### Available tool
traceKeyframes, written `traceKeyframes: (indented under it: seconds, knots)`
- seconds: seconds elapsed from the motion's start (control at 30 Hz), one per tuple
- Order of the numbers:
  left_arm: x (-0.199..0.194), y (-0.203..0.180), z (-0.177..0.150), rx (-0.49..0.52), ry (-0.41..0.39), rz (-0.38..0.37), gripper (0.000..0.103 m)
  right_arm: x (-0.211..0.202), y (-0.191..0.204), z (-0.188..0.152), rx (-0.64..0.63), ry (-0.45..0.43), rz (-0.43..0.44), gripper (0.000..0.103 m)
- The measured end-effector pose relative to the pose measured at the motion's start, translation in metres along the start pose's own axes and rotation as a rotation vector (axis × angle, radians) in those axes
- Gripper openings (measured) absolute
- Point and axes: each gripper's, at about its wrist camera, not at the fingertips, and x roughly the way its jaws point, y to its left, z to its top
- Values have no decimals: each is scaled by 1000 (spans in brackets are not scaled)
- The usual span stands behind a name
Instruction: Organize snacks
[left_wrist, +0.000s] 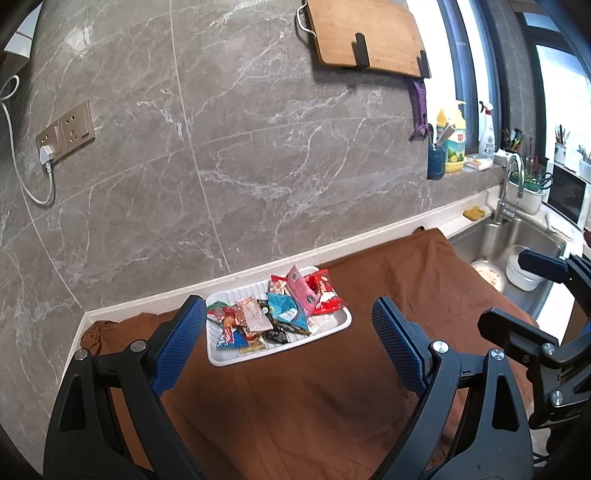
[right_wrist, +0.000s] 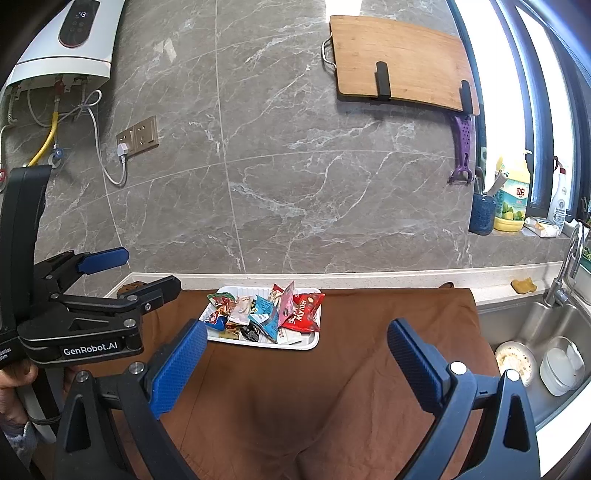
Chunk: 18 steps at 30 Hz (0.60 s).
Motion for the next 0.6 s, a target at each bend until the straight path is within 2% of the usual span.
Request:
traceKeyframes:
  seconds: [0.1, 0.23, 0.3, 0.4, 0.53, 0.6]
  knots:
    - [0, 2, 2, -1, -24, -4, 91, 0, -1, 0, 1, 1, 1, 100]
    - [-8, -4, 1, 41, -113, 78, 91, 0, -1, -1, 3, 4, 0, 100]
    - [-12, -4, 0, 33, -139, 69, 91, 2, -2, -2, 6, 7, -1, 100]
    - [-14, -1, 0, -1, -152, 59, 91, 6, -1, -2, 10, 11, 2, 100]
    - [-12, -10, -4, 64, -173, 140, 92, 8, 0, -2, 9, 14, 3, 100]
    - [-10, -11, -7, 75, -166, 126, 92, 8, 0, -2, 12, 18, 3, 100]
